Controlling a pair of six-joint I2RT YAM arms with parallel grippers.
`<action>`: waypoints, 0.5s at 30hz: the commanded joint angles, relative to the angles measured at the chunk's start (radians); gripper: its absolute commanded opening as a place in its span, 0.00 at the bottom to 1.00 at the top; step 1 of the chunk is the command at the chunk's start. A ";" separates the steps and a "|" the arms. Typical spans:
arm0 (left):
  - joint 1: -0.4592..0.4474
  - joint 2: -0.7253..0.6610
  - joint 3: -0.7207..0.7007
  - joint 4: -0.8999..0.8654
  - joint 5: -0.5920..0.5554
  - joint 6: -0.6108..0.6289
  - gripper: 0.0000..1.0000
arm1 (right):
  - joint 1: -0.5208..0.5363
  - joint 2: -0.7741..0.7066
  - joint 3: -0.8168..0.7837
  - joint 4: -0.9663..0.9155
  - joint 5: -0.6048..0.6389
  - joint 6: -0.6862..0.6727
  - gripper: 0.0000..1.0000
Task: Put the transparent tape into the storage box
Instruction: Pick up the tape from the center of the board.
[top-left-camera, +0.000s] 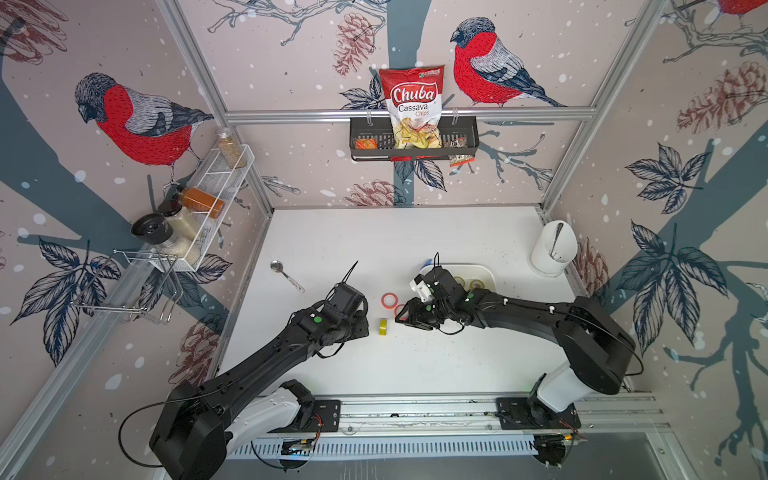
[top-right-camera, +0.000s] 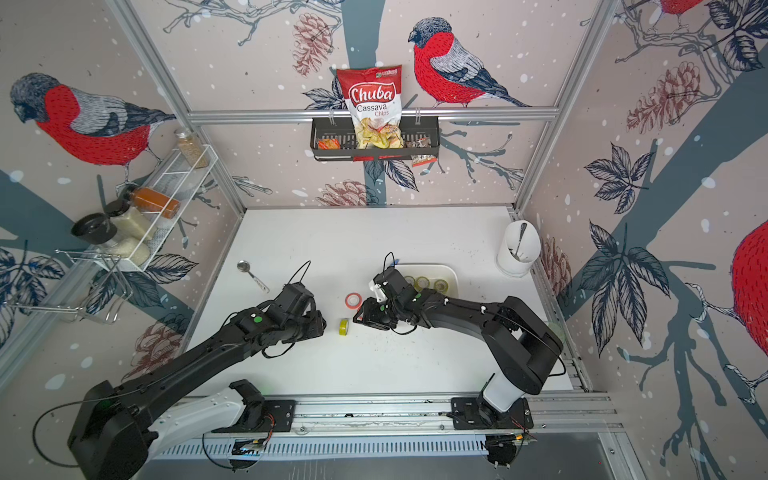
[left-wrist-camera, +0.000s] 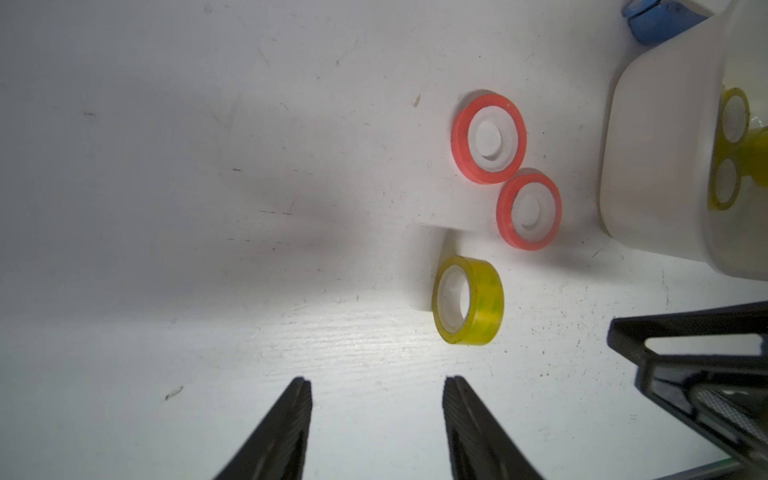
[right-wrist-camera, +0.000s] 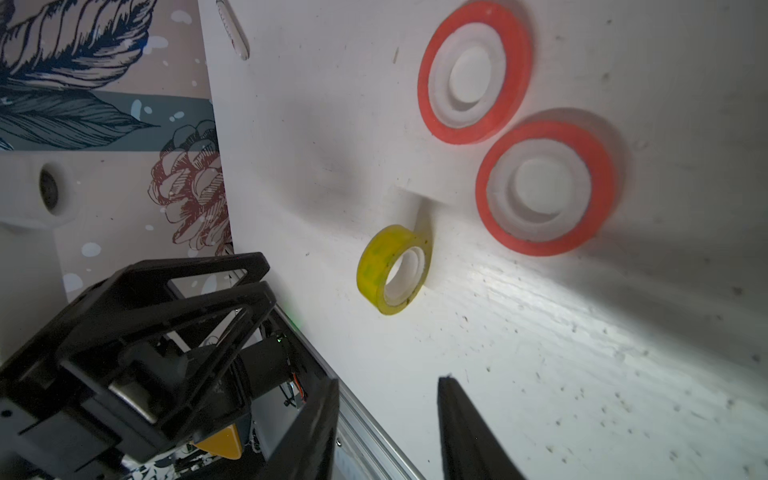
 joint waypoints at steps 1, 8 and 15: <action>0.004 -0.007 -0.007 0.054 0.040 0.014 0.56 | 0.005 0.018 -0.026 0.168 -0.028 0.127 0.45; 0.004 -0.033 -0.022 0.084 0.071 0.011 0.55 | 0.013 0.073 -0.039 0.262 -0.041 0.205 0.44; 0.004 -0.046 -0.035 0.080 0.072 0.007 0.53 | 0.027 0.138 -0.025 0.321 -0.057 0.256 0.41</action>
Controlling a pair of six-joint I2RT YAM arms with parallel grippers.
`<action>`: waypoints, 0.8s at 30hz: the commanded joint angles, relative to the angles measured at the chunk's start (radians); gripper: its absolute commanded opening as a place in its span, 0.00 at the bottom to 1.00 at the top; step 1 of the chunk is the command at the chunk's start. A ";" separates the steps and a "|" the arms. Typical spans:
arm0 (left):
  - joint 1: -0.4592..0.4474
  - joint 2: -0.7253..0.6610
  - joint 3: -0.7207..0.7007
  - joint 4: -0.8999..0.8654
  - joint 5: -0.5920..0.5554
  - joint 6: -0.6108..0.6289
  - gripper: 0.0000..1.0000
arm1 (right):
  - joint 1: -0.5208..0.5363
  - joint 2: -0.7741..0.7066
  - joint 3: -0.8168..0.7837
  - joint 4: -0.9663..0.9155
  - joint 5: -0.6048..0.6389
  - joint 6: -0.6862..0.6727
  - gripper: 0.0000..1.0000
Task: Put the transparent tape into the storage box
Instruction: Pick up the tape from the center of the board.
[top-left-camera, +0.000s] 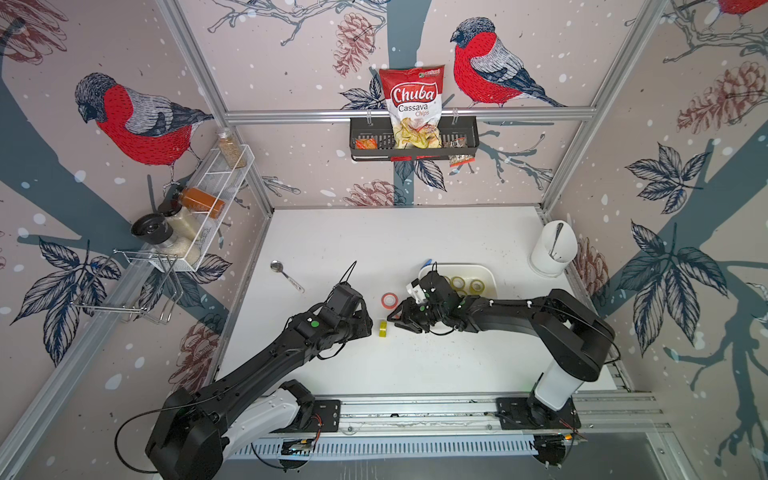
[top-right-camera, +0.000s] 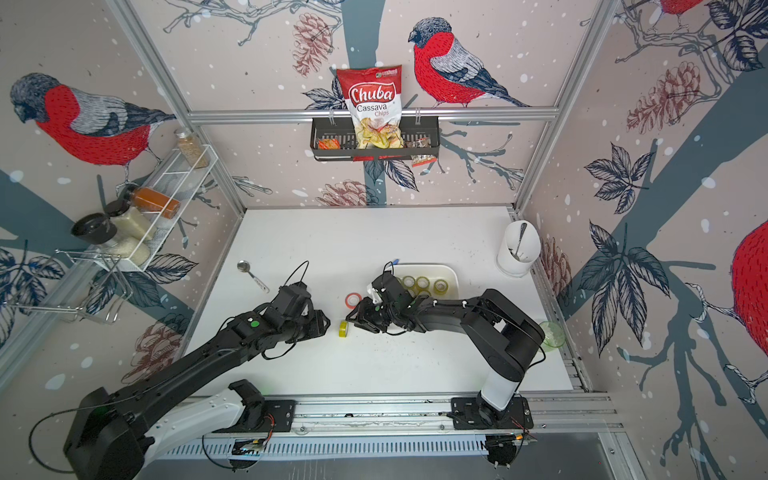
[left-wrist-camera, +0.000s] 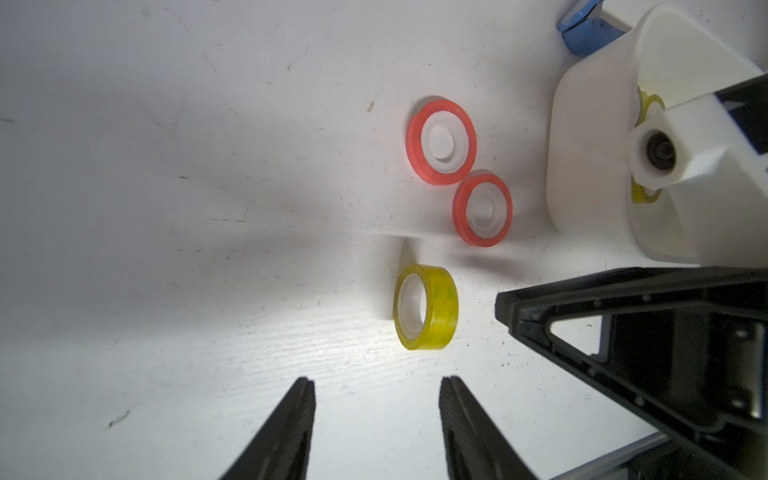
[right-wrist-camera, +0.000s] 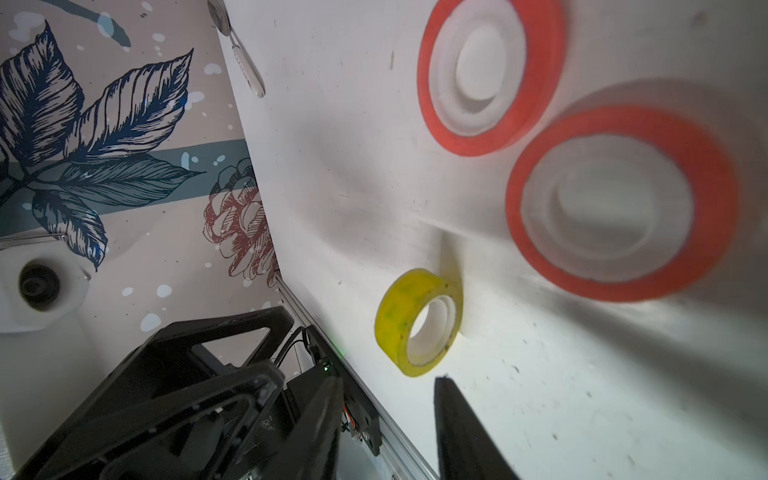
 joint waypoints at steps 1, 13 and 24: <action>0.004 -0.006 -0.003 0.013 -0.002 0.010 0.53 | 0.008 0.028 0.012 0.067 -0.026 0.053 0.41; 0.006 -0.012 -0.011 0.003 -0.017 0.019 0.53 | 0.024 0.108 0.030 0.156 -0.049 0.105 0.41; 0.011 -0.029 -0.025 -0.003 -0.027 0.022 0.53 | 0.036 0.165 0.071 0.167 -0.064 0.113 0.30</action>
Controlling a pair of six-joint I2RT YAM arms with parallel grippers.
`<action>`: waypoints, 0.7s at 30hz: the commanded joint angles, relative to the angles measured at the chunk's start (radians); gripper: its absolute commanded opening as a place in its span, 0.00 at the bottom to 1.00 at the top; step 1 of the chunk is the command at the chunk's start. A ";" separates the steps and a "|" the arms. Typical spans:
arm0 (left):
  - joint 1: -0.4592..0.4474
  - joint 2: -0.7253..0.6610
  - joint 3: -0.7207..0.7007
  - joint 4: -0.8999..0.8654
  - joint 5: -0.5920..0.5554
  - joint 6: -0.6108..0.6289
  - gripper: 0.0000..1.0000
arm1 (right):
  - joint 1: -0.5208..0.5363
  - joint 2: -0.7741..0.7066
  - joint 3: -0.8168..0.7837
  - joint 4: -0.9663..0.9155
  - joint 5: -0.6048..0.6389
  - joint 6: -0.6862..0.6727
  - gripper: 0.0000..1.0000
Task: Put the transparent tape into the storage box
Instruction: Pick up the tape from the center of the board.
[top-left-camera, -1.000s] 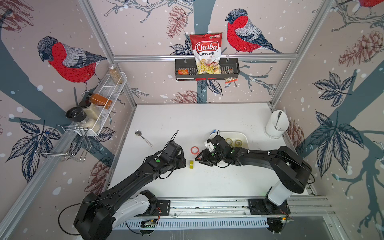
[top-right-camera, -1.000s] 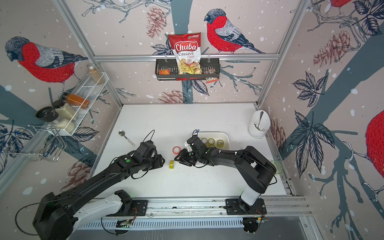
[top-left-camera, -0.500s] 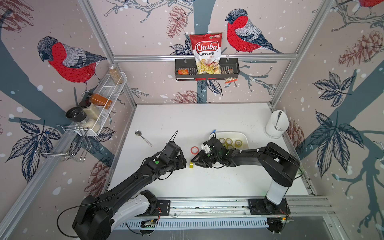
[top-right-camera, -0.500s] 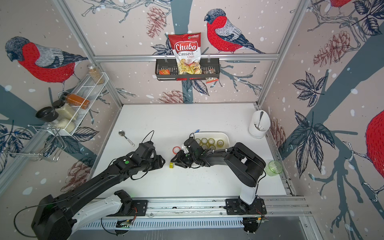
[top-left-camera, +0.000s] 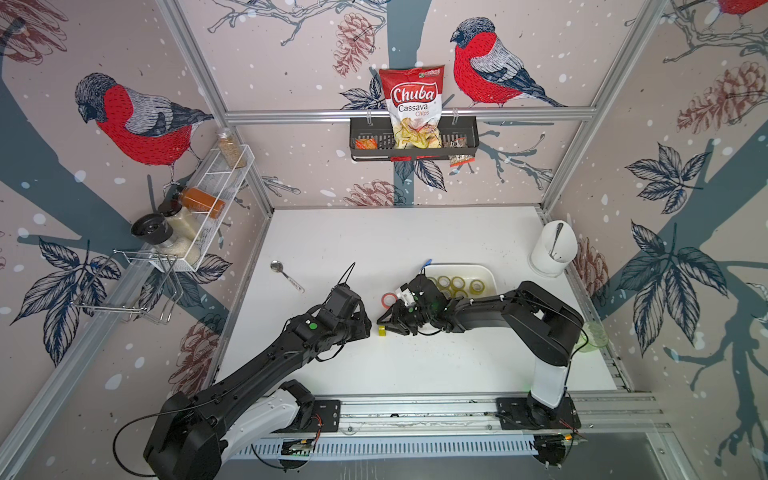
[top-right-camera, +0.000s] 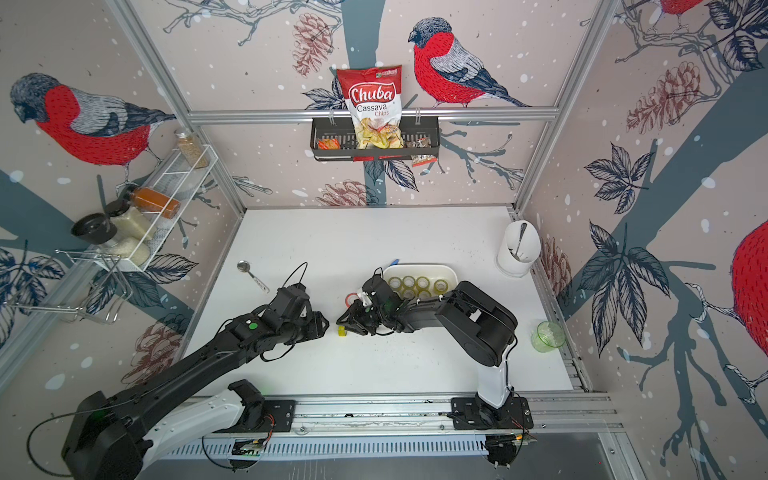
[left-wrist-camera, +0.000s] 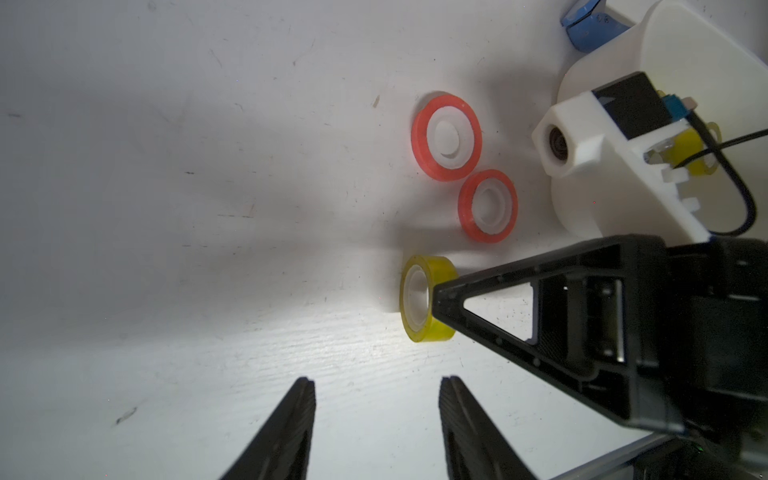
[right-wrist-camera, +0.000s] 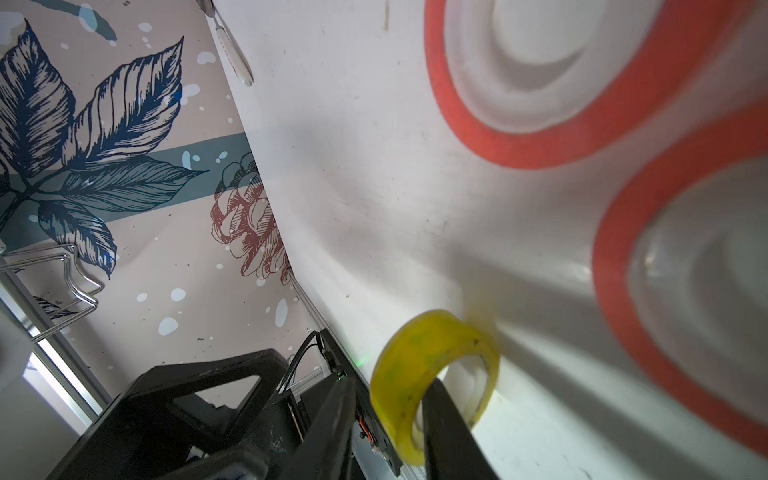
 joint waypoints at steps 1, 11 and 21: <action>0.005 -0.009 -0.004 0.001 -0.010 0.011 0.53 | 0.002 0.009 0.009 0.035 -0.015 0.012 0.29; 0.008 -0.011 -0.004 0.004 -0.012 0.012 0.54 | 0.004 -0.028 0.059 -0.078 0.017 -0.058 0.16; 0.010 0.005 0.055 -0.011 -0.016 0.026 0.54 | 0.004 -0.113 0.202 -0.419 0.148 -0.280 0.15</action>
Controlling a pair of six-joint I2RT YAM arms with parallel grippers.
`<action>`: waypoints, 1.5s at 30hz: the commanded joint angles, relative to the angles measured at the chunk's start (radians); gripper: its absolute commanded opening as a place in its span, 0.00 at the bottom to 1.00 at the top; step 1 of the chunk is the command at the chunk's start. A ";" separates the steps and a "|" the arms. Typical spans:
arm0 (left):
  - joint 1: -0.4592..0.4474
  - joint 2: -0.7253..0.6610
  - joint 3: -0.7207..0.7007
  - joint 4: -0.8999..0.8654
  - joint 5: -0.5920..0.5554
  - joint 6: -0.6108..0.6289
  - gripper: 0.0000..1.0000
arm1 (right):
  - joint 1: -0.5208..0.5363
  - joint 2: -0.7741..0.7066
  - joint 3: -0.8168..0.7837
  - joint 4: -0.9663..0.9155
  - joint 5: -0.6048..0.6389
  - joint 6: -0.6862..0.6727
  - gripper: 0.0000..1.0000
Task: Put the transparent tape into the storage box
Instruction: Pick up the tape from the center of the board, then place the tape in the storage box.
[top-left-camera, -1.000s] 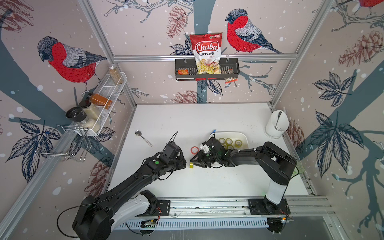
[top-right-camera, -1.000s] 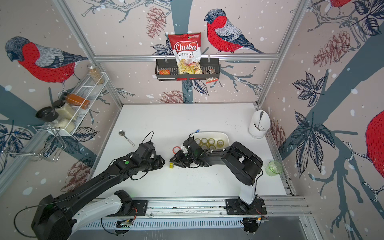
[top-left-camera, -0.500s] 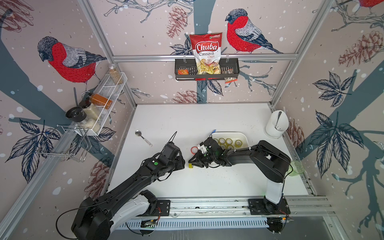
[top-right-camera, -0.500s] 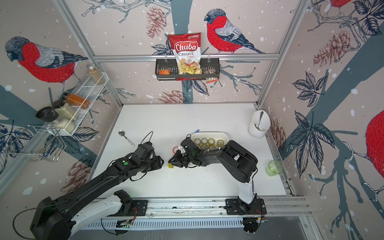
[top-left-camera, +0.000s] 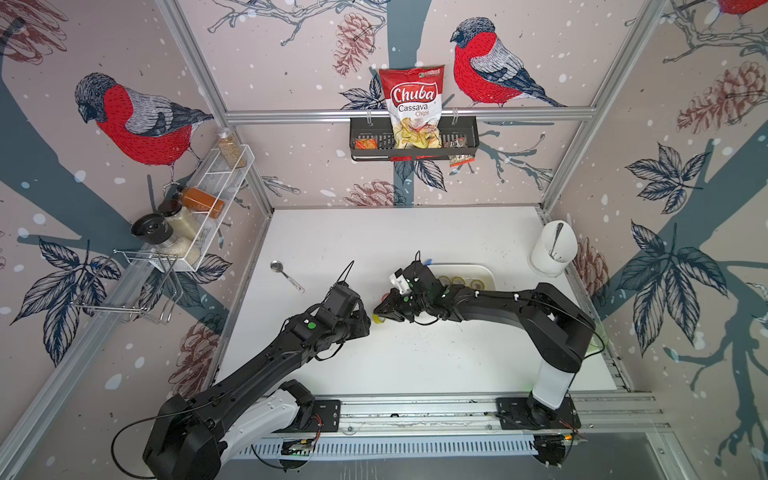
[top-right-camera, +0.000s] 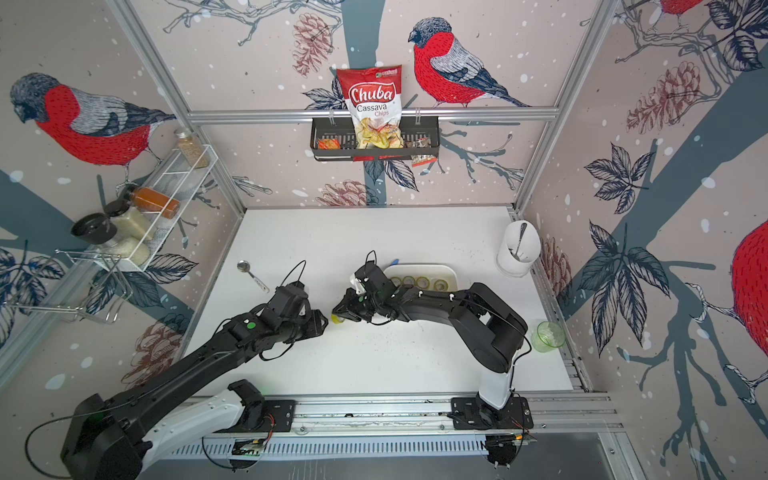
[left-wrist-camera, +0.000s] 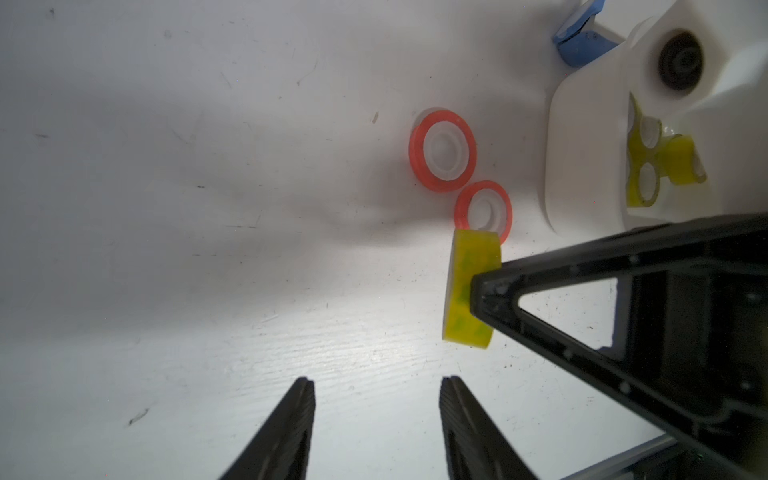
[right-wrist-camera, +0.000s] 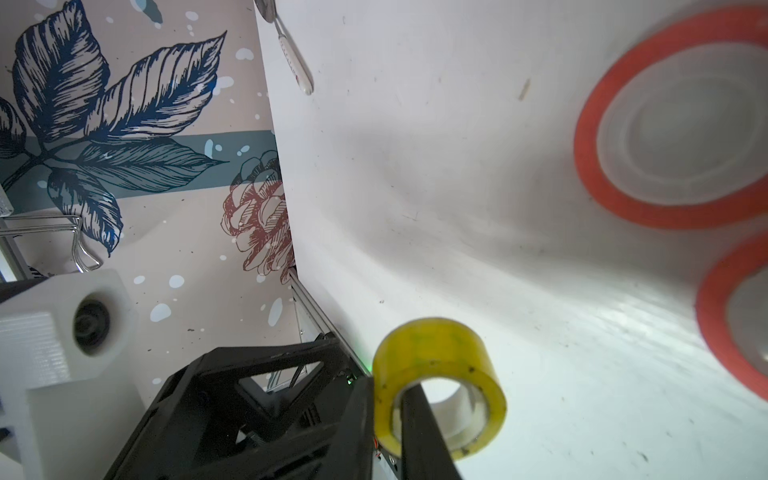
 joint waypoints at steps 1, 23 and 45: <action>0.004 0.013 0.032 0.000 -0.004 0.022 0.54 | -0.002 -0.030 0.035 -0.160 0.082 -0.119 0.15; -0.024 0.243 0.243 0.125 0.067 0.083 0.54 | -0.154 -0.132 0.171 -0.628 0.287 -0.488 0.16; -0.091 0.493 0.424 0.176 0.104 0.098 0.53 | -0.361 -0.022 0.246 -0.723 0.277 -0.710 0.17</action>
